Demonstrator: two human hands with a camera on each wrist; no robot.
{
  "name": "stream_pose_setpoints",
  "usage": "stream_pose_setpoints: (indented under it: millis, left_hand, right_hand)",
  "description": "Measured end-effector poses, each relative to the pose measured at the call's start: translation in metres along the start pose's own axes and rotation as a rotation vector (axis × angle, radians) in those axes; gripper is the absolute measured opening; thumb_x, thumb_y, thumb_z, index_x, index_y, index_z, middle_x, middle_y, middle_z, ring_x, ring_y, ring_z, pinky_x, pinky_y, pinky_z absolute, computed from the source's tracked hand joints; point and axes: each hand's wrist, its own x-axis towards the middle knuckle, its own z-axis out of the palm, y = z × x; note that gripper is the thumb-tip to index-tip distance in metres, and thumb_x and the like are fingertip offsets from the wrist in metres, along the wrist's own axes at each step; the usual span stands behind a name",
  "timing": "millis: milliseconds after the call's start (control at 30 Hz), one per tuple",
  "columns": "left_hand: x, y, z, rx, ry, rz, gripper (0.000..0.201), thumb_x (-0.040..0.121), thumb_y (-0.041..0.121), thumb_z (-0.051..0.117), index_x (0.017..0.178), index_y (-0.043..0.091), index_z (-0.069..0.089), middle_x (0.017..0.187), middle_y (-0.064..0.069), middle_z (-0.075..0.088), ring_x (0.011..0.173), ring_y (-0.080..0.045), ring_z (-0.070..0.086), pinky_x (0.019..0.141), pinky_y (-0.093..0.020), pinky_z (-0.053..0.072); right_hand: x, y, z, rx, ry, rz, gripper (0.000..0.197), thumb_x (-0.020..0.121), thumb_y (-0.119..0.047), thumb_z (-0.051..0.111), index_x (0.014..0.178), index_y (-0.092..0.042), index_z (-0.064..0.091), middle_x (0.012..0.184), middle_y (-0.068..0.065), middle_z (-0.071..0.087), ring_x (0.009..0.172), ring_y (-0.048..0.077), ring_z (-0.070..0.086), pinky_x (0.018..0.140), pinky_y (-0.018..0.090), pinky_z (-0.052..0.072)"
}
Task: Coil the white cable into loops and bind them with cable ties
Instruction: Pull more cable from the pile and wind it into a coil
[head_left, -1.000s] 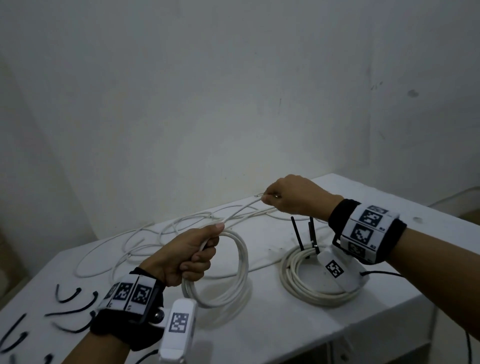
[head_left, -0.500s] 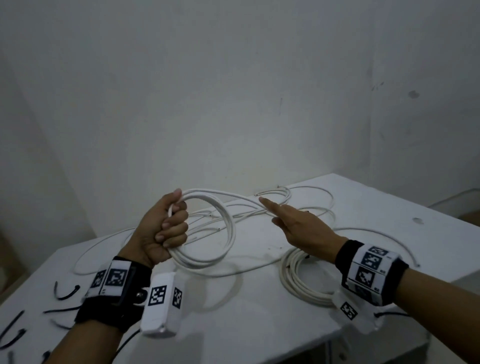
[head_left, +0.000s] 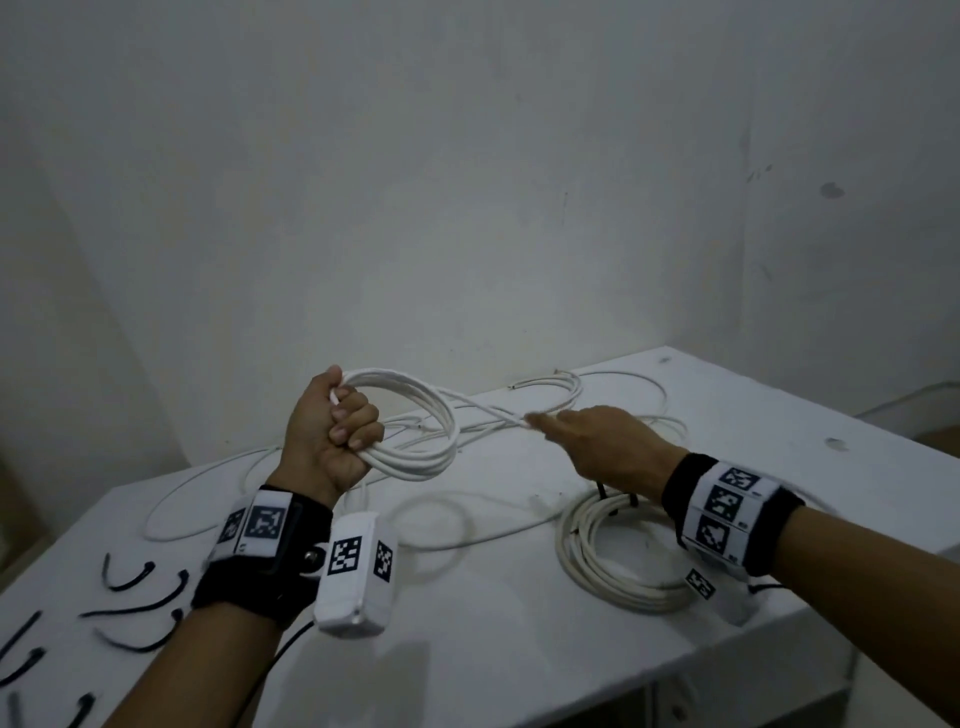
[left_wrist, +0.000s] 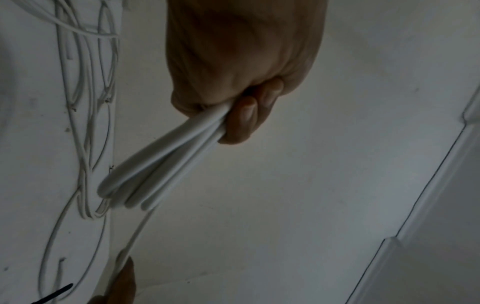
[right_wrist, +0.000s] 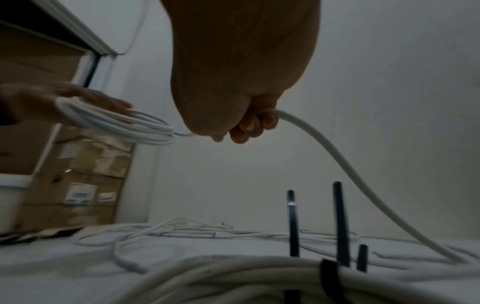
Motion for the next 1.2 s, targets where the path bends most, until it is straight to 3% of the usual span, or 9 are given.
stream_pose_setpoints:
  millis: [233,367,533,633,733,800,967,1067,1200]
  left_hand:
    - [0.011,-0.027,0.024,0.048,0.161,0.047,0.041,0.101,0.034,0.037,0.062,0.021,0.031,0.033,0.008,0.027,0.021,-0.005,0.023,0.025,-0.014,0.016]
    - [0.012,-0.040,0.036,0.134,0.223,0.088,0.039,0.100,0.033,0.043,0.064,0.019,0.034,0.036,0.006,0.029,0.023,-0.006,0.023,0.029,-0.011,0.017]
    - [0.010,-0.027,0.045,0.170,0.253,0.210,0.039,0.100,0.030,0.042,0.064,0.019,0.032,0.036,0.006,0.028,0.023,-0.007,0.022,0.031,-0.009,0.016]
    - [0.009,-0.013,0.042,0.126,0.276,0.248,0.040,0.101,0.030,0.039,0.063,0.020,0.029,0.035,0.007,0.027,0.023,-0.007,0.021,0.030,-0.010,0.015]
    - [0.010,-0.004,0.042,0.132,0.309,0.301,0.042,0.100,0.031,0.040,0.061,0.020,0.029,0.035,0.006,0.027,0.024,-0.008,0.021,0.031,-0.010,0.015]
    - [0.009,-0.002,0.045,0.133,0.334,0.329,0.043,0.099,0.031,0.041,0.060,0.019,0.029,0.035,0.006,0.027,0.025,-0.009,0.021,0.032,-0.010,0.016]
    - [0.010,-0.021,0.056,0.304,0.363,0.415,0.043,0.098,0.031,0.044,0.060,0.015,0.033,0.036,0.003,0.031,0.026,-0.011,0.025,0.035,-0.013,0.020]
    - [0.013,-0.043,0.062,0.515,0.316,0.413,0.041,0.099,0.036,0.047,0.065,0.015,0.037,0.038,0.002,0.033,0.028,-0.013,0.028,0.036,-0.016,0.025]
    - [0.008,-0.064,0.067,0.891,0.169,0.374,0.043,0.098,0.038,0.050,0.068,0.008,0.050,0.051,-0.006,0.047,0.042,-0.015,0.042,0.042,-0.022,0.036]
  right_hand:
    - [-0.001,-0.058,-0.019,-0.192,-0.059,-0.244,0.034,0.096,-0.004,0.034,0.128,-0.001,0.042,0.095,0.012,0.059,0.077,0.032,0.061,0.054,0.036,0.034]
    - [-0.004,-0.076,-0.032,-0.100,-0.075,-0.339,0.032,0.087,0.000,0.029,0.114,-0.003,0.047,0.066,0.010,0.053,0.047,0.025,0.044,0.042,0.029,0.027]
    - [-0.016,-0.075,-0.014,0.322,-0.166,-0.090,0.043,0.091,-0.012,0.051,0.127,-0.018,0.029,0.071,0.002,0.045,0.067,0.026,0.049,0.058,0.032,0.034]
    - [-0.028,-0.061,0.000,0.354,-0.186,-0.003,0.040,0.095,-0.023,0.049,0.129,-0.021,0.027,0.073,0.001,0.045,0.069,0.026,0.048,0.062,0.031,0.035]
    - [-0.037,-0.040,0.013,0.268,-0.236,0.042,0.032,0.099,-0.023,0.041,0.129,-0.018,0.030,0.089,0.011,0.058,0.081,0.032,0.057,0.064,0.033,0.035]
    - [-0.039,-0.029,0.013,0.129,-0.219,-0.036,0.032,0.100,-0.020,0.038,0.131,-0.017,0.035,0.096,0.011,0.062,0.086,0.032,0.060,0.065,0.032,0.031]
    - [-0.024,-0.031,-0.010,-0.067,0.104,-0.375,0.038,0.064,-0.003,0.077,0.098,-0.016,0.065,0.059,0.001,0.053,0.046,0.019,0.050,0.046,0.024,0.023]
    - [-0.007,-0.047,-0.037,-0.003,0.210,-0.593,0.017,0.072,-0.006,0.078,0.085,-0.008,0.067,0.061,0.006,0.056,0.050,0.024,0.054,0.041,0.026,0.034]
    - [0.022,-0.056,-0.066,0.036,0.250,-0.627,0.014,0.073,-0.002,0.076,0.082,-0.004,0.066,0.073,0.011,0.064,0.058,0.029,0.060,0.045,0.034,0.049]
